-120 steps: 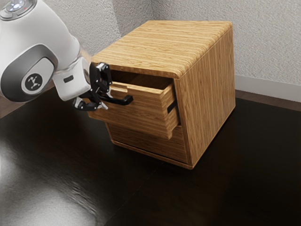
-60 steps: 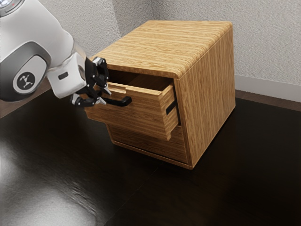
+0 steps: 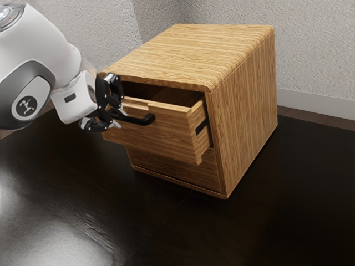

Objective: Pull the drawer handle with one arm to open the drawer

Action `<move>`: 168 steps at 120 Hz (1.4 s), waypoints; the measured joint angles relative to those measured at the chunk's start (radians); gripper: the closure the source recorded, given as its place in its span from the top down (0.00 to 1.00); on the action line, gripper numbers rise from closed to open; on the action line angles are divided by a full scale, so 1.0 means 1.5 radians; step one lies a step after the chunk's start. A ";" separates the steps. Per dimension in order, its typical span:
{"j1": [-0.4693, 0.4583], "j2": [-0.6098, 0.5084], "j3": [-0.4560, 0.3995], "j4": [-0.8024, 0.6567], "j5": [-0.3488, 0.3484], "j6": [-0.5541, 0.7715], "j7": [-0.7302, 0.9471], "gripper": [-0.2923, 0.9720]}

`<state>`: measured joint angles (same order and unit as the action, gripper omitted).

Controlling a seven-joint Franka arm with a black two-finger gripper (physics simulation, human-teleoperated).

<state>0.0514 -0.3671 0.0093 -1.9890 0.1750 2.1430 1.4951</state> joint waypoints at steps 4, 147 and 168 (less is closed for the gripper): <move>0.000 -0.001 0.000 -0.002 0.000 0.000 0.000 0.30; -0.009 -0.163 0.001 -0.162 -0.002 0.021 -0.007 0.30; -0.009 -0.180 0.010 -0.175 -0.002 0.021 -0.008 0.32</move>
<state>0.0379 -0.6368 0.0244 -2.2521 0.1726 2.1742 1.4825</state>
